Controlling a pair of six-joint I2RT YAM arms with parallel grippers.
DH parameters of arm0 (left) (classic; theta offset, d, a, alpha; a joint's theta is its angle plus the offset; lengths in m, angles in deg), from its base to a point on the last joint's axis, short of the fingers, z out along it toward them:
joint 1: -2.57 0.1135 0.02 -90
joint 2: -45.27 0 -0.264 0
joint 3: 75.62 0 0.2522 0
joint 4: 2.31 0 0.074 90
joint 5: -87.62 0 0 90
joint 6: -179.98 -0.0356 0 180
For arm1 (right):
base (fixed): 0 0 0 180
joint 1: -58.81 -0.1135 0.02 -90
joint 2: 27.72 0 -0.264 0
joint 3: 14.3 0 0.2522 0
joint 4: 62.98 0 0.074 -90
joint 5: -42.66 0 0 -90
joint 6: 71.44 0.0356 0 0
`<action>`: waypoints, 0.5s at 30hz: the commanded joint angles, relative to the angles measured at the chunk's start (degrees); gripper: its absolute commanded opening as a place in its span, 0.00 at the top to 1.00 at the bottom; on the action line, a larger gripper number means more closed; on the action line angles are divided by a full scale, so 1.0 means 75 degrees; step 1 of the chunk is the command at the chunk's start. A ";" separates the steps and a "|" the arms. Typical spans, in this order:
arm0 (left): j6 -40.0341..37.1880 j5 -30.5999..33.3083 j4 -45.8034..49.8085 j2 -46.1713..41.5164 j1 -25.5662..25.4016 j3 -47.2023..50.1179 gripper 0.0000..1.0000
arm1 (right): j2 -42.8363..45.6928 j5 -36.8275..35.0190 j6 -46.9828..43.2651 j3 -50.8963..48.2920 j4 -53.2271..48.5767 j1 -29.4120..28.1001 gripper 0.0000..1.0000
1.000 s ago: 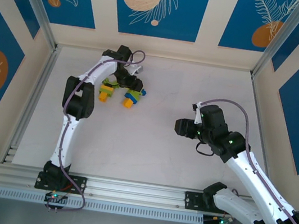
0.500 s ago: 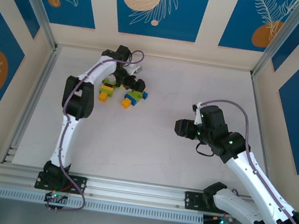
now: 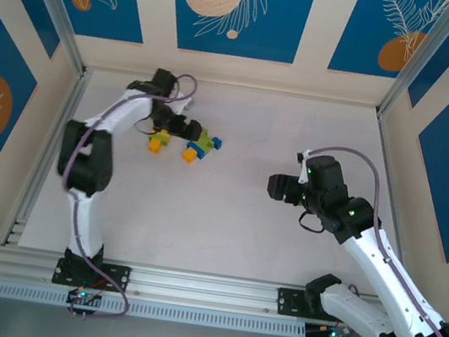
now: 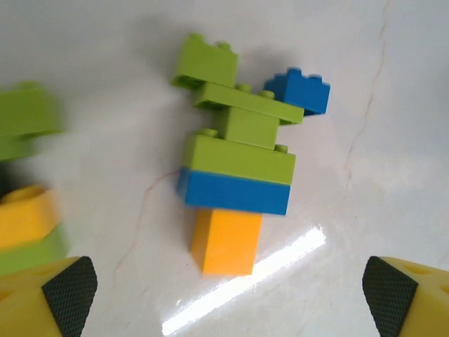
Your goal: Assemble a carrot with lego
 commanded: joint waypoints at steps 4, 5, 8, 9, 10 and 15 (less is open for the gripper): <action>0.0818 0.1809 -0.4623 -0.3393 0.1250 0.4579 0.00 | -0.0931 -0.1679 -0.0783 -0.0715 0.2042 0.1361 0.11; 0.0592 0.2191 -0.5197 -0.3787 0.1270 0.5234 0.00 | -0.1231 -0.1515 -0.0926 -0.0870 0.2420 0.1681 0.10; 0.0213 0.3568 -0.6815 -0.4722 0.1304 0.6827 0.00 | -0.2166 -0.1574 -0.1117 -0.1635 0.4157 0.2351 0.10; 0.0117 0.3763 -0.7306 -0.4877 0.1305 0.7234 0.00 | -0.2468 -0.1485 -0.0992 -0.1855 0.4630 0.2600 0.09; 0.0038 0.3797 -0.7936 -0.4959 0.1305 0.7653 0.00 | -0.2712 -0.1327 -0.0813 -0.2027 0.5027 0.2788 0.10; -0.0046 0.3955 -1.0425 -0.4343 0.1317 0.9027 0.00 | -0.3060 -0.1342 -0.1283 -0.3409 0.7927 0.2897 0.11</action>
